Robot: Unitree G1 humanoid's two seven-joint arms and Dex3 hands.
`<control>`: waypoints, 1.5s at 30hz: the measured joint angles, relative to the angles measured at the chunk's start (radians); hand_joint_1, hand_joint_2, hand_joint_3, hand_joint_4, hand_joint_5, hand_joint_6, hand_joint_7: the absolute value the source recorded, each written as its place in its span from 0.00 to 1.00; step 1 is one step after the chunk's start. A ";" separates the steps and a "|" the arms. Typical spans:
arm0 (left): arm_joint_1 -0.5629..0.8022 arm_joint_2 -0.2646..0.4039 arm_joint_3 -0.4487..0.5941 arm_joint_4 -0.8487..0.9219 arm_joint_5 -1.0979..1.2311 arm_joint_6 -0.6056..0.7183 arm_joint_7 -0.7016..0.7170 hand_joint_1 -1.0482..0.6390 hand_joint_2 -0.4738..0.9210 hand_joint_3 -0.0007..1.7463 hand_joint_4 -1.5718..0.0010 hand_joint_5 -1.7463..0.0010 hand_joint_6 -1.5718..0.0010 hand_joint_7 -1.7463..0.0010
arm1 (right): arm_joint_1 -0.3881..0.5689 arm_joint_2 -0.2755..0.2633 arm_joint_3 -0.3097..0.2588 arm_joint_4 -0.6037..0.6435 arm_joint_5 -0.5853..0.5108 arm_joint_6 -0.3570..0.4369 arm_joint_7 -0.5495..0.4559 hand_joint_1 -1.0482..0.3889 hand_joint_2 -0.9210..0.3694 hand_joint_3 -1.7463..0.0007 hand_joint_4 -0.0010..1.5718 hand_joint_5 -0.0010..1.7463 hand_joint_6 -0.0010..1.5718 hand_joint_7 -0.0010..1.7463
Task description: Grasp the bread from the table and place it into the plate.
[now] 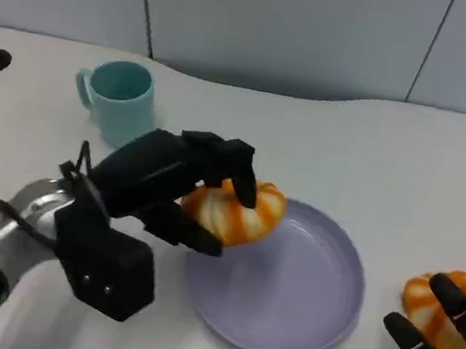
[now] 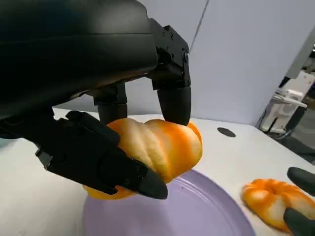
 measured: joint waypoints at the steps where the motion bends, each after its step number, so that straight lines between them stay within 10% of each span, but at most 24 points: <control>1: -0.014 -0.019 -0.012 0.008 0.017 -0.001 -0.005 0.53 0.99 0.21 0.54 0.00 0.71 0.00 | -0.001 -0.001 0.000 0.001 0.000 0.000 0.002 0.49 0.00 0.75 0.20 0.53 0.36 0.17; 19: -0.175 -0.145 -0.203 0.177 0.288 0.054 0.107 0.46 0.96 0.20 0.54 0.00 0.73 0.00 | -0.002 0.001 0.000 0.003 -0.004 -0.005 0.015 0.49 0.00 0.76 0.21 0.53 0.36 0.18; 27: -0.217 -0.123 -0.247 0.182 0.321 0.054 0.088 0.31 1.00 0.03 0.98 0.08 0.87 0.38 | -0.001 0.009 0.000 0.002 -0.003 -0.005 0.004 0.49 0.00 0.76 0.21 0.53 0.37 0.18; 45: -0.221 -0.022 -0.184 0.009 0.034 -0.090 -0.331 0.21 1.00 0.03 1.00 0.47 0.79 0.76 | 0.002 0.010 0.003 -0.003 -0.004 -0.009 0.000 0.49 0.00 0.77 0.21 0.52 0.41 0.19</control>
